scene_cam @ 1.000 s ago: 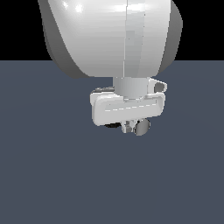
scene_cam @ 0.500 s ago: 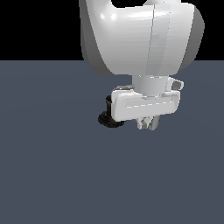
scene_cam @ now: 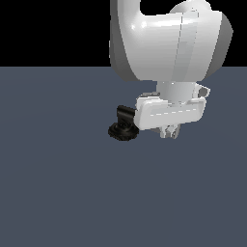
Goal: Turn on the faucet by rotating a designated handle.
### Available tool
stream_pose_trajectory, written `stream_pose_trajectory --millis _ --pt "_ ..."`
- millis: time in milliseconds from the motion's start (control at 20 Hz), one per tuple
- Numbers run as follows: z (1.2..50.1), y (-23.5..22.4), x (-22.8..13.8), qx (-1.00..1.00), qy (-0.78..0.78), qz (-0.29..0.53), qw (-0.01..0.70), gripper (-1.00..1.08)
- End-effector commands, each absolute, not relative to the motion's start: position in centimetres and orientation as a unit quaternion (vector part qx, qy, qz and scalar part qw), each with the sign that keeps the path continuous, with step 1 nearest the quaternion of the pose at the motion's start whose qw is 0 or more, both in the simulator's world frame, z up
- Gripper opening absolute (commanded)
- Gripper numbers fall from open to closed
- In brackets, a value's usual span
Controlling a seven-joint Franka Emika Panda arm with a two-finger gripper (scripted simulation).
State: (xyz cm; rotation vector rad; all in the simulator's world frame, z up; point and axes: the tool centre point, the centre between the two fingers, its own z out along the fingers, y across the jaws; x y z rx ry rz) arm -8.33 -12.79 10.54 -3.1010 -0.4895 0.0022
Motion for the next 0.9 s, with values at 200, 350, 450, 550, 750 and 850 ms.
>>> stream_pose_trajectory --millis 200,350,450,550,750,850 --pt "10.4 -15.4 -7.0 -0.988 -0.157 0.000 0.000 -1.00" --pt "10.5 -14.4 -6.8 -0.987 -0.163 0.000 0.002 -1.00" --pt "10.5 -14.7 -6.1 -0.987 -0.163 0.000 0.002 -1.00" --pt "10.5 -15.0 -5.5 -0.987 -0.163 0.000 0.002 -1.00" --pt "10.5 -15.6 -4.3 -0.987 -0.162 0.000 0.001 -1.00" --pt "10.5 -15.9 -3.7 -0.987 -0.162 0.000 0.001 -1.00"
